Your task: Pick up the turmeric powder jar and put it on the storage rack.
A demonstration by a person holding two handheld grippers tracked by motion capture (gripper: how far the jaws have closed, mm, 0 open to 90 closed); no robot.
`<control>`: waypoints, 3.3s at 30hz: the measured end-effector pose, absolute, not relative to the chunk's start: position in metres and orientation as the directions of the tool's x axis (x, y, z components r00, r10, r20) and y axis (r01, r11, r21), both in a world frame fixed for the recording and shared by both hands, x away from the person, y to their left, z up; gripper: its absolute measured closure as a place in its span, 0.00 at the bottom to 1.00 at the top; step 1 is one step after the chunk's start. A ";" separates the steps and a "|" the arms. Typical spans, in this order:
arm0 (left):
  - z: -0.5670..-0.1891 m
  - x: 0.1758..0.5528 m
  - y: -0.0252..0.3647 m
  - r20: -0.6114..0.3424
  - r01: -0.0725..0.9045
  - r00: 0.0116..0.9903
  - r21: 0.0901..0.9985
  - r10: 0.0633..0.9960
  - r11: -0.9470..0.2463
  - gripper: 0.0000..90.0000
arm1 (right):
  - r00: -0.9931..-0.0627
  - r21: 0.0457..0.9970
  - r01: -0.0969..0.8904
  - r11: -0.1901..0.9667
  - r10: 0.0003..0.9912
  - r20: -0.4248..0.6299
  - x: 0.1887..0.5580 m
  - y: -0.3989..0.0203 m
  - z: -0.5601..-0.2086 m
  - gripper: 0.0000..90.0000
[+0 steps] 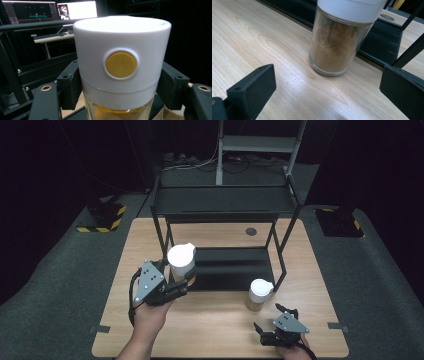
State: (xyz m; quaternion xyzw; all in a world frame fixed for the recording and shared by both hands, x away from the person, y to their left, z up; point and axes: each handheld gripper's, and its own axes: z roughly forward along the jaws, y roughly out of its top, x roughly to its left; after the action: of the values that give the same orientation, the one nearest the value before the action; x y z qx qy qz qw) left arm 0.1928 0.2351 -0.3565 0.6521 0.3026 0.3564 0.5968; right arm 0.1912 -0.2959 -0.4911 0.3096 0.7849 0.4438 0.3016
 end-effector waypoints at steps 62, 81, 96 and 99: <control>-0.276 0.259 0.204 0.097 -0.117 0.536 0.992 0.839 -0.040 0.34 | -0.626 0.892 0.224 0.393 0.759 -0.177 0.192 -0.300 -0.492 0.00; -0.257 0.281 0.191 0.094 -0.123 0.506 0.992 0.857 -0.036 0.34 | -0.625 0.896 0.230 0.380 0.763 -0.163 0.193 -0.301 -0.492 0.00; -0.250 0.303 0.180 0.084 -0.108 0.485 0.994 0.871 -0.036 0.34 | -0.623 0.898 0.230 0.374 0.766 -0.159 0.192 -0.302 -0.493 0.00; -0.249 0.306 0.178 0.082 -0.103 0.477 0.994 0.875 -0.036 0.34 | -0.624 0.899 0.230 0.373 0.765 -0.158 0.192 -0.302 -0.493 0.00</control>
State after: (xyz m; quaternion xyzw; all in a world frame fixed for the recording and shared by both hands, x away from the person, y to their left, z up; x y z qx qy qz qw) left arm 0.3064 0.1783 -0.2491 0.6002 0.3216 0.3975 0.6151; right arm 0.1922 -0.3022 -0.4928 0.3208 0.7755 0.4589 0.2917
